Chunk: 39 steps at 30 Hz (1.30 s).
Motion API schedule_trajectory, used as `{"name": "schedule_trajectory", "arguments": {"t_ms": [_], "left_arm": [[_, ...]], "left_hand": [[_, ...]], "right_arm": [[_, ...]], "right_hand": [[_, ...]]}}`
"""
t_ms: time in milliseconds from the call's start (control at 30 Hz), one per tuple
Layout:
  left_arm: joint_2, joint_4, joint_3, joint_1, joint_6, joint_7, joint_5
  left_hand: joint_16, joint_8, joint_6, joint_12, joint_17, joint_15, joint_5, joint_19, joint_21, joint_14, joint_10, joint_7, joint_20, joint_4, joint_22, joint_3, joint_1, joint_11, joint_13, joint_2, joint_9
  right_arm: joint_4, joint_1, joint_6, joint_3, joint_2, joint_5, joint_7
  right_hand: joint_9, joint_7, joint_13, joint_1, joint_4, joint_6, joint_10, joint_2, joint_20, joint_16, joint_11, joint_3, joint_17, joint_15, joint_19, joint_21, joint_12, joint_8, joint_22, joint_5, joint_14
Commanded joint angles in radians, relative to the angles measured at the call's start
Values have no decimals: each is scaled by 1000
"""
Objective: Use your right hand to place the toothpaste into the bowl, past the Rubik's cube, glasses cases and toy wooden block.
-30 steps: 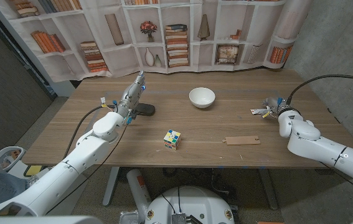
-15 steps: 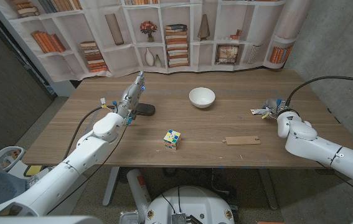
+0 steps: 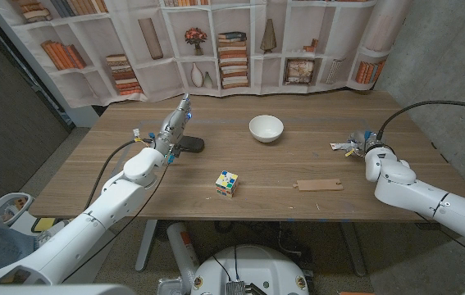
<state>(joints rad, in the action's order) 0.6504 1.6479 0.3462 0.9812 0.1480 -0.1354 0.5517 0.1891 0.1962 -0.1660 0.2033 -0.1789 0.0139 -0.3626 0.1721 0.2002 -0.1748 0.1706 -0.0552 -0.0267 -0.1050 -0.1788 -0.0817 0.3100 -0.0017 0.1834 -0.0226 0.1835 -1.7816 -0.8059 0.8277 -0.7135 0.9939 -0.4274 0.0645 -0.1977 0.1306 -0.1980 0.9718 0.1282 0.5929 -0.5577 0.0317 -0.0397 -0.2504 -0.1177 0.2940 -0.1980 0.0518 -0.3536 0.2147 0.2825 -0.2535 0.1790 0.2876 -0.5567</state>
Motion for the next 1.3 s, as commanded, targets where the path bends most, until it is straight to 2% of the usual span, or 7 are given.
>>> {"name": "schedule_trajectory", "arguments": {"t_ms": [33,233,267,300,367,433,1300], "left_arm": [[1,16,2,7,-9,-13,-6],[5,28,1,14,-17,-20,-7],[5,30,1,16,-19,-21,-7],[5,30,1,16,-19,-17,-3],[7,33,0,19,-18,-23,-8],[1,32,-4,27,-6,-25,-3],[-1,35,0,19,-8,-22,-10]], "left_hand": [[-2,2,-1,-2,-3,-2,-5,178,-1,-57,10,3,1,-1,-4,-9,7,-5,2,-6,3],[-1,2,0,-1,-3,-2,-5,178,-1,-57,8,4,1,-1,-4,-10,8,-6,2,-7,3],[-1,2,0,-1,-3,-2,-5,178,-1,-56,9,3,1,-1,-4,-10,8,-5,2,-8,3],[-1,2,0,-1,-3,-2,-5,178,-1,-57,9,3,1,-1,-4,-10,8,-5,2,-8,3],[-1,2,0,-1,-3,-2,-5,179,-1,-57,8,3,2,-1,-5,-11,8,-6,2,-8,3],[-1,2,0,-1,-3,-2,-5,179,-1,-57,8,3,2,-1,-5,-11,8,-6,2,-8,3],[-1,1,0,-1,-3,-1,-5,180,-1,-57,8,4,5,-1,-5,-16,11,-7,2,-13,3]], "right_arm": [[17,4,10,-9,-12,-1,27],[23,5,12,-17,-15,-14,44],[23,6,12,-17,-15,-14,43],[24,7,15,-17,-17,-14,43],[23,8,20,-20,-20,-19,46],[22,6,23,-18,-22,-18,53],[-47,-31,26,27,8,-6,99]], "right_hand": [[-1,9,-3,-4,-8,52,-25,9,-43,-6,-13,4,-8,141,-15,4,12,-16,6,-7,-31],[0,22,-3,-7,-8,113,-77,13,-49,-12,-20,8,-11,156,-21,4,28,-27,7,-14,-74],[0,23,-3,-7,-9,120,-86,15,-51,-11,-27,9,-12,157,-22,3,31,-28,7,-15,-77],[1,32,-2,-8,-9,141,-107,17,-51,-8,-48,11,-13,157,-23,3,36,-32,7,-17,-82],[1,50,-2,-7,-7,171,-109,19,-52,-8,-73,14,-13,158,-26,3,35,-38,7,-20,-96],[1,58,-1,-9,-8,217,-130,23,-53,-4,-79,17,-15,157,-27,1,40,-49,7,-24,-104],[2,54,1,0,-4,217,-134,33,-58,-2,-86,27,-17,161,-37,3,36,-40,7,-30,-125]]}}
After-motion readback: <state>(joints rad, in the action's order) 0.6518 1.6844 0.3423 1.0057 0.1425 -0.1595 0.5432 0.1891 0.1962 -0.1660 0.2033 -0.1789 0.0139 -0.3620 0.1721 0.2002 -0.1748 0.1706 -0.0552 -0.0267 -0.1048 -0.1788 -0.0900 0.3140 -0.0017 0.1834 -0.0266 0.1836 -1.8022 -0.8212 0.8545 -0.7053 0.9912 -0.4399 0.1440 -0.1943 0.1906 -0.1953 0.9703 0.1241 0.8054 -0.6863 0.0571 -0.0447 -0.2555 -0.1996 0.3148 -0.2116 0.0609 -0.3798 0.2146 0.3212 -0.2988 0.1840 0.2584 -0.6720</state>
